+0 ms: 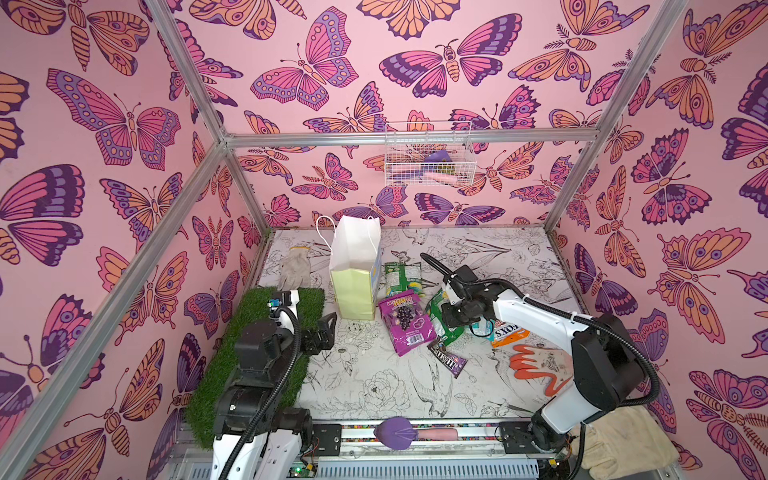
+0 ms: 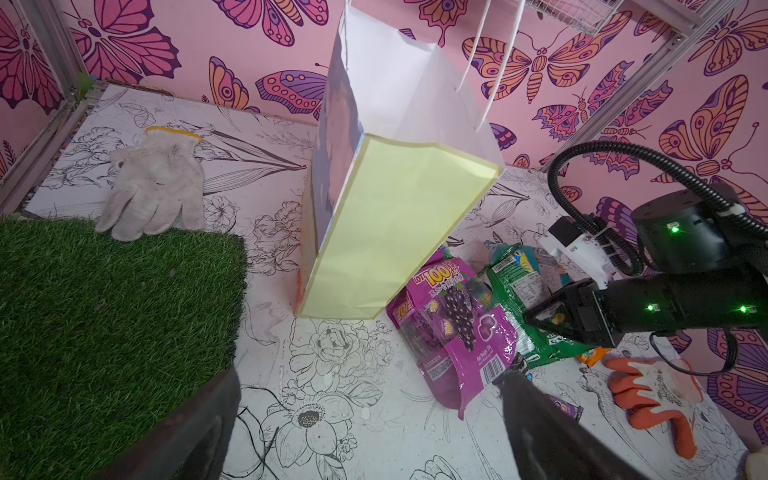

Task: Place the snacks into the paper bag
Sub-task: 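Lower the right gripper onto the green snack bag and close it, then lift the green snack bag upward with the right gripper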

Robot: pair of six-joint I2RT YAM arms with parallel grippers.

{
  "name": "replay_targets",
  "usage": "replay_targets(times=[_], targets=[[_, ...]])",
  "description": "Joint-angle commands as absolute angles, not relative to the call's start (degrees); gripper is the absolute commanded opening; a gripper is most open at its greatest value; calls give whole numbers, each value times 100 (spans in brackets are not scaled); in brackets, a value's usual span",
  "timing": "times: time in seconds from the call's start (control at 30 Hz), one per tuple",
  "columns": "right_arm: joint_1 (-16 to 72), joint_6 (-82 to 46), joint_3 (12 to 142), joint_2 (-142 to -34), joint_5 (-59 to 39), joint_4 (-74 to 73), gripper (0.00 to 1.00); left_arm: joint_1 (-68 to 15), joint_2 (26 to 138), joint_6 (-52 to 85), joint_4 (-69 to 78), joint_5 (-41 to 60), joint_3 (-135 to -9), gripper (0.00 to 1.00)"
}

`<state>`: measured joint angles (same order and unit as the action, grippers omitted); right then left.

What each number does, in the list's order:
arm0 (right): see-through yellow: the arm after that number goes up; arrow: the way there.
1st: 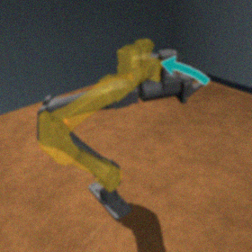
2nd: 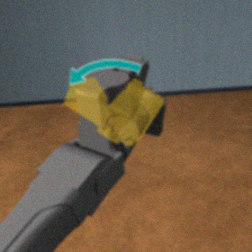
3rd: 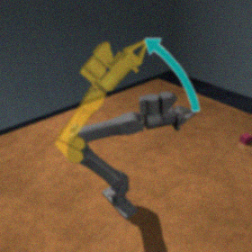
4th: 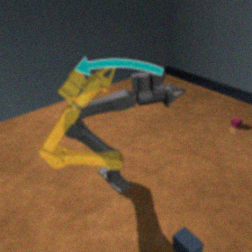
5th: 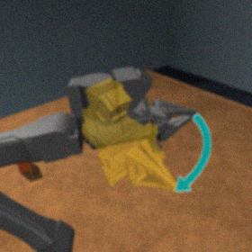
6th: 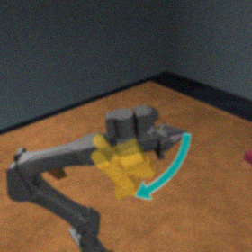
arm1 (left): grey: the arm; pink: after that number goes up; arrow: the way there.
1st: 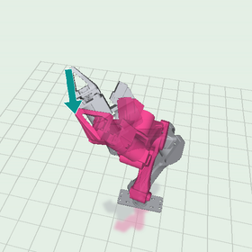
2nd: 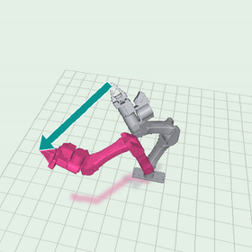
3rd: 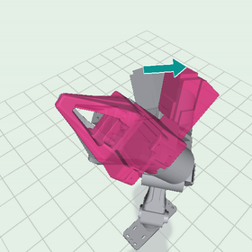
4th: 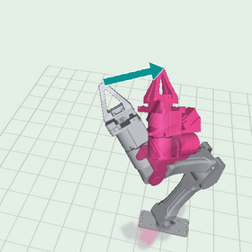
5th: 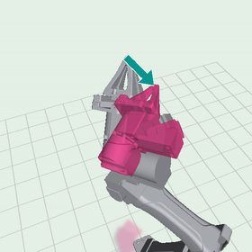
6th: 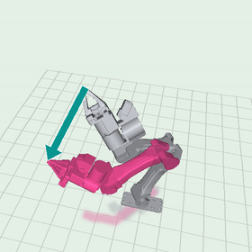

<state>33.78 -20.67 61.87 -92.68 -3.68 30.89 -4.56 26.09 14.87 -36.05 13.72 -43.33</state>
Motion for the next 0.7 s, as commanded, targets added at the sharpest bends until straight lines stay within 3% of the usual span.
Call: replay_targets(times=[0.0, 0.67], targets=[[3427, -2030, 6354, -9202, -271, 3273, 2, -486, 2584, 1505, -3672, 1393, -4241, 100], [3461, -2057, 6310, -8427, -77, 3372, 0, -491, 2549, 1525, -3674, 1397, -4237, 100]])
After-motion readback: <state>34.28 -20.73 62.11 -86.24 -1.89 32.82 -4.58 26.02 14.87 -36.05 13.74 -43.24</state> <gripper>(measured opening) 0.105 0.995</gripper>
